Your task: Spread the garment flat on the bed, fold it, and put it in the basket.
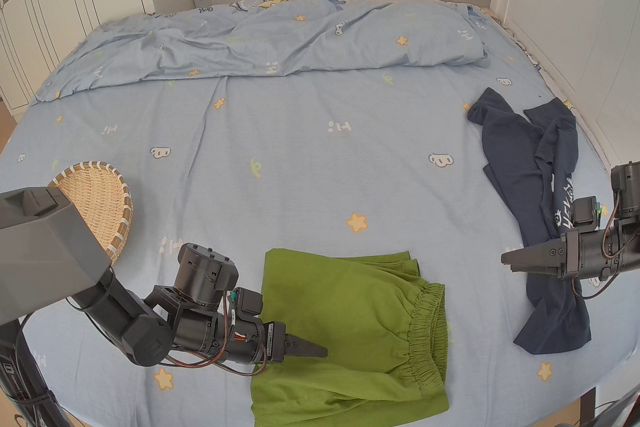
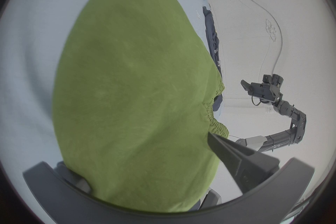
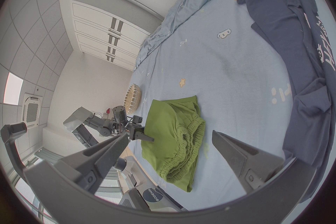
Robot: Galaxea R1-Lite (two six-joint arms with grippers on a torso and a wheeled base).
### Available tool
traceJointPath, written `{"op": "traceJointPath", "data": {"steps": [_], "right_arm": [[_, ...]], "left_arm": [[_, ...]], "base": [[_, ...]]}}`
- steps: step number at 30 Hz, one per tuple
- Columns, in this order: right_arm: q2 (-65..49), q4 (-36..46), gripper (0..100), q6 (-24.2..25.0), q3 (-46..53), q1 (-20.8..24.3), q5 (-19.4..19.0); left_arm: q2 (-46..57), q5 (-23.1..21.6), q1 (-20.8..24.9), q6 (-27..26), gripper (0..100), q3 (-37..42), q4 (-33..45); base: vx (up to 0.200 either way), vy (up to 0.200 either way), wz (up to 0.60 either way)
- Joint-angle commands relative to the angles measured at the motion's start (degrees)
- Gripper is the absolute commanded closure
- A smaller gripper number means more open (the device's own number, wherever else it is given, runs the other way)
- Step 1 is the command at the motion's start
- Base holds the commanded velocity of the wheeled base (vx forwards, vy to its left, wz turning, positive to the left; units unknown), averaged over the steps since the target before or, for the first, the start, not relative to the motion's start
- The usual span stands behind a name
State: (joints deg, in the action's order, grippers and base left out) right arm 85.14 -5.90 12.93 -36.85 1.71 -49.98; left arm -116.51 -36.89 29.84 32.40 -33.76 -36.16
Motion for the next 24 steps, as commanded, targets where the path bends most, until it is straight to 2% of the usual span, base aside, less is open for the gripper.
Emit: {"op": "traceJointPath", "data": {"steps": [1,5,9,11,13,14,15,18,24], "right_arm": [[0.11,0.01,0,0.07,-0.06,0.05,-0.03],[0.03,0.01,0,0.16,-0.06,0.14,-0.03],[-0.06,0.19,0,0.51,-1.03,0.05,0.06],[-0.15,0.36,0,1.22,-3.14,0.23,0.15],[-0.15,0.36,0,1.74,-3.58,0.31,0.15],[-0.50,0.36,0,2.97,-4.19,1.02,0.15],[-0.50,0.36,0,3.24,-4.37,1.19,0.15],[-0.94,0.19,0,3.85,-3.58,1.98,0.15],[-1.20,0.01,0,3.77,-2.79,1.63,0.15]], "left_arm": [[-0.65,-0.03,-0.22,0.56,100,0.09,-0.14],[1.63,-0.11,-2.07,0.82,100,0.09,0.74],[6.99,-0.11,-4.44,0.91,100,-1.22,5.92],[12.27,-0.03,-6.46,0.64,100,-6.41,14.62],[13.41,-0.03,-6.82,0.29,100,-8.34,17.79],[15.78,-0.03,-8.05,-0.15,100,-13.71,25.70],[16.22,-0.03,-8.40,-0.32,100,-14.85,27.46],[17.63,-0.11,-10.24,-3.66,100,-23.11,38.97],[17.54,-0.11,-14.55,-10.69,100,-29.44,50.31]], "base": [[0.000,0.000,0.00],[0.000,0.000,0.00],[0.000,0.000,0.00],[0.000,0.000,0.00],[0.000,0.000,0.00],[0.000,0.000,0.00],[0.000,0.000,0.00],[0.000,0.000,0.00],[0.000,0.000,0.00]]}}
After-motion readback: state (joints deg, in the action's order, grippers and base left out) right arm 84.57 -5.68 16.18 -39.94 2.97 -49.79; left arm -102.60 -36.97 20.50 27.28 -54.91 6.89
